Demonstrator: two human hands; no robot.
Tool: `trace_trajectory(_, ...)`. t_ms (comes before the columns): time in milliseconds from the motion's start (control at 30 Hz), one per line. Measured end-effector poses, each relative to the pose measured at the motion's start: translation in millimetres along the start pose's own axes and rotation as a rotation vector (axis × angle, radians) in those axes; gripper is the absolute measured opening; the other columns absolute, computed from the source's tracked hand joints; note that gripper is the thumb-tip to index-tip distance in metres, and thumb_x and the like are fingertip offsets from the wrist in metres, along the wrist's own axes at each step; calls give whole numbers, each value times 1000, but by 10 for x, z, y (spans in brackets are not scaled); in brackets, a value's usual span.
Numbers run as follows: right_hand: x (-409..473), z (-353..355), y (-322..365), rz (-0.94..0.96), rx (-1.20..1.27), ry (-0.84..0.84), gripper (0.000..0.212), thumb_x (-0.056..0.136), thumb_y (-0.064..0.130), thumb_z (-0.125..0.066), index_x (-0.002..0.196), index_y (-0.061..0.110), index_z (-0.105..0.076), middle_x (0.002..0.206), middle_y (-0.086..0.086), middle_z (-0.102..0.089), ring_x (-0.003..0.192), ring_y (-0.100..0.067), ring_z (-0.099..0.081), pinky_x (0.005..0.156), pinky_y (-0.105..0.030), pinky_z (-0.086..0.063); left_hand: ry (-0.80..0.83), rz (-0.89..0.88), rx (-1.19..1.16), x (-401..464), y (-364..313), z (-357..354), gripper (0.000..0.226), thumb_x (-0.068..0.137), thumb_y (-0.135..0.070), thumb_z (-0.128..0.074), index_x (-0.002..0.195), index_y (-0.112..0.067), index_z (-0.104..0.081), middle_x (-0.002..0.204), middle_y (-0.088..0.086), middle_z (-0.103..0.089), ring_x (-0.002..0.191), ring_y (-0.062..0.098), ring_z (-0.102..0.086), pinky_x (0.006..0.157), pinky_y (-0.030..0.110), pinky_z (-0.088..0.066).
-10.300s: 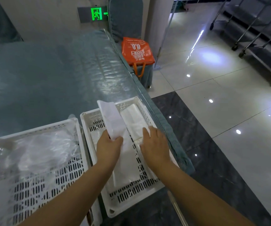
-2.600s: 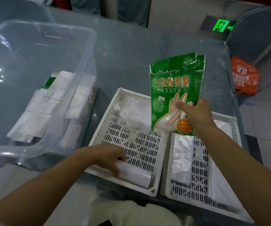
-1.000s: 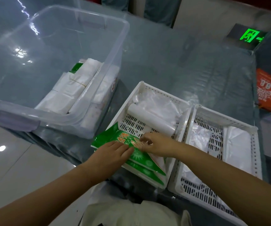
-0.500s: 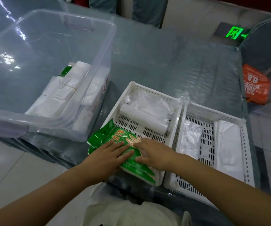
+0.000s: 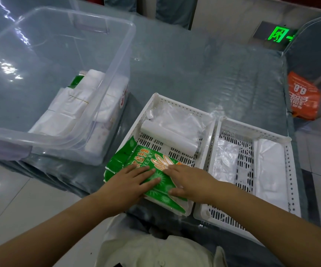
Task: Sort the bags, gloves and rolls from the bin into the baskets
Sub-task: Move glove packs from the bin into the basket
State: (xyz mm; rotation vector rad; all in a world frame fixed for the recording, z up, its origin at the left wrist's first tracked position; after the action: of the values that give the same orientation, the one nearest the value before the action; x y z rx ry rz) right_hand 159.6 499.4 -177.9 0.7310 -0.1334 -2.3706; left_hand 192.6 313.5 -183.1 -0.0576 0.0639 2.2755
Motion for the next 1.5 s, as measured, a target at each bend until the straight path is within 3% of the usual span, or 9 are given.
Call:
trace_trajectory(100,-19,-2,-5,5,-3,12,68,89,55,-43,145,23,-21,152,-4,-27,135,-24,-29,105,-40,-34,18,5,21,-12,7,-17,66,68,-47,-73,128,-26,-54,127,2,-61,115,19,-58,90,40,-51)
trace_trajectory(233,-17,5,19,22,31,-44,66,83,63,-46,138,30,-30,139,2,-44,121,-20,-43,88,-36,-42,62,54,30,-6,1,-31,61,83,-56,-33,132,-25,-50,133,4,-55,121,21,-53,95,47,-45)
trace_trajectory(300,-10,4,32,28,40,-62,63,81,64,-48,134,33,-34,133,4,-49,116,-19,-47,83,-35,-42,58,53,20,12,-23,-39,61,85,-54,-28,133,-24,-48,134,6,-54,121,21,-54,95,47,-45)
trace_trajectory(500,-46,8,20,61,32,-59,61,80,64,-46,133,36,-37,130,5,-53,111,-18,-52,81,-36,-47,43,153,-44,8,16,-21,71,80,-62,-32,131,-16,-52,131,8,-57,121,24,-53,98,50,-42)
trace_trajectory(667,-41,15,-52,53,70,-45,60,78,61,-52,132,37,-41,130,9,-50,115,-14,-47,84,-34,-46,157,260,-165,12,39,-159,77,82,-66,-26,146,-23,-21,153,8,-25,141,25,-21,113,44,-15)
trace_trajectory(1000,-60,162,-120,12,114,-9,50,84,56,-52,130,38,-43,130,10,-51,112,-11,-50,87,-30,-43,176,202,-198,1,91,150,73,85,-63,-38,145,-24,-21,151,4,-30,137,21,-27,110,38,-20)
trace_trajectory(1133,-26,549,-77,1,80,-123,37,90,43,-52,125,33,-53,122,8,-60,106,-10,-54,85,-29,-44,35,165,-159,23,230,668,58,87,-49,-47,138,-23,-38,143,2,-44,130,20,-39,107,35,-29)
trace_trajectory(1267,61,1115,140,12,133,-359,26,88,34,-58,112,29,-64,106,8,-68,96,-11,-61,82,-32,-48,-193,132,-50,-72,514,1282,41,83,-42,-54,118,-22,-59,117,-1,-65,106,18,-60,89,35,-47)
trace_trajectory(1500,431,1994,886,139,187,-726,15,85,21,-64,97,24,-72,87,9,-73,73,-2,-60,68,-23,-48,-335,231,13,-547,1512,1776,29,80,-27,-67,107,-16,-68,107,4,-70,97,26,-65,85,40,-49)
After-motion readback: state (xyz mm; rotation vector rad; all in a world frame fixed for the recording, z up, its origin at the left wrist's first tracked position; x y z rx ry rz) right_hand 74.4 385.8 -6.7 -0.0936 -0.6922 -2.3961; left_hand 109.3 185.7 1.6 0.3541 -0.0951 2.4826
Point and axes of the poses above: each hand's wrist, its own x-axis towards the middle knuckle, its own z-axis out of the back of the hand, y = z × x, the point moved 3 cm from there along x, towards the middle knuckle
